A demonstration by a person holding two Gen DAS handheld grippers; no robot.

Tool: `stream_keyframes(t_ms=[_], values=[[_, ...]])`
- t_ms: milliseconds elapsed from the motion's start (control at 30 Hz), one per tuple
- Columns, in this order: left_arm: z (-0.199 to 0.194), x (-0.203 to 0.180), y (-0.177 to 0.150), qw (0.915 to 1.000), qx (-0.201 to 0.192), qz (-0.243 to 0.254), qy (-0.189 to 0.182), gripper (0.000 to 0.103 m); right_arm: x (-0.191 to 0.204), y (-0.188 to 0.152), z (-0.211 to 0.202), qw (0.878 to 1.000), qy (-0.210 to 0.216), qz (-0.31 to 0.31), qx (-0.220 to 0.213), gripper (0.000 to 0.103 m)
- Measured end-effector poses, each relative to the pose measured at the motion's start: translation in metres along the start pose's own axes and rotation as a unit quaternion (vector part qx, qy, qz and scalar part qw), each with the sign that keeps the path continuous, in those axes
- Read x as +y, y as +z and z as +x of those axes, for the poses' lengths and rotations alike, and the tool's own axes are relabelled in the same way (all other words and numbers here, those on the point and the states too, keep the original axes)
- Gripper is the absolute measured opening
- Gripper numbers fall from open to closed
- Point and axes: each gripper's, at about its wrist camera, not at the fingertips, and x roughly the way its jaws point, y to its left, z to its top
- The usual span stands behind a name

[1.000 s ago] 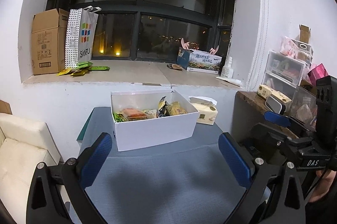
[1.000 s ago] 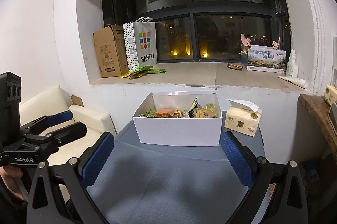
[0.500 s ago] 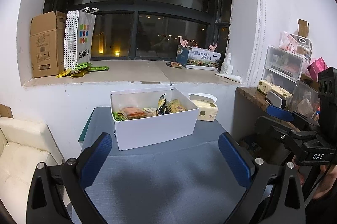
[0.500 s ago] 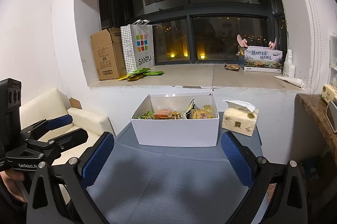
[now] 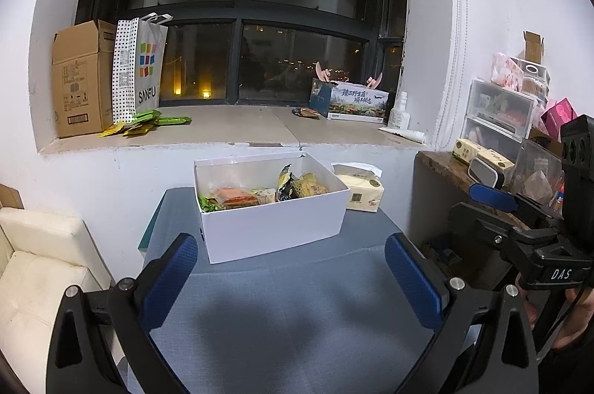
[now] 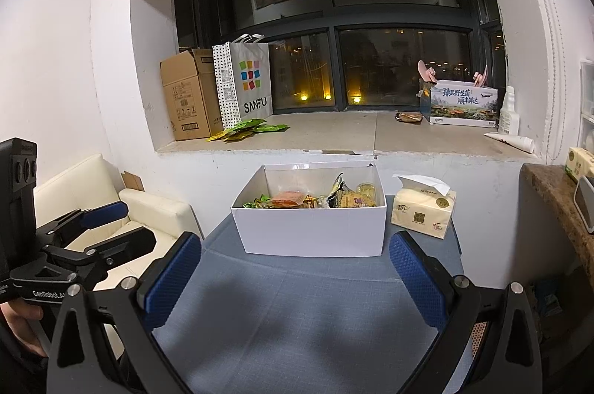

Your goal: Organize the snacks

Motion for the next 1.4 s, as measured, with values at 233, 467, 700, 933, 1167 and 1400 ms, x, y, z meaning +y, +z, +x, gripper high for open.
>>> stream_keyframes(t_ms=[233,467,700,933,1167,1400], values=[[-0.0010,0.0000,0.0003,1.0000,-0.001,0.001,-0.002,0.103,0.0013,-0.0012,0.0004,1.000,0.001,-0.002,0.000,0.103],[-0.0012,-0.0021,0.0001,1.0000,-0.002,0.004,0.000,0.103,0.0048,-0.0031,0.0001,1.000,0.004,-0.004,0.001,0.103],[-0.0018,-0.0013,-0.0002,1.0000,-0.002,0.003,0.000,0.103,0.0070,-0.0045,-0.0001,1.000,0.004,-0.006,0.001,0.103],[-0.0029,-0.0011,-0.0010,1.0000,-0.002,0.004,0.001,0.103,0.0068,-0.0036,0.0007,1.000,0.004,-0.006,0.002,0.103],[-0.0023,-0.0009,-0.0011,1.0000,0.001,0.003,0.000,0.103,0.0070,-0.0039,0.0008,1.000,0.006,-0.006,0.002,0.103],[-0.0020,-0.0010,-0.0011,1.0000,0.000,0.003,0.000,0.103,0.0078,-0.0054,0.0006,1.000,0.006,-0.009,0.003,0.103]])
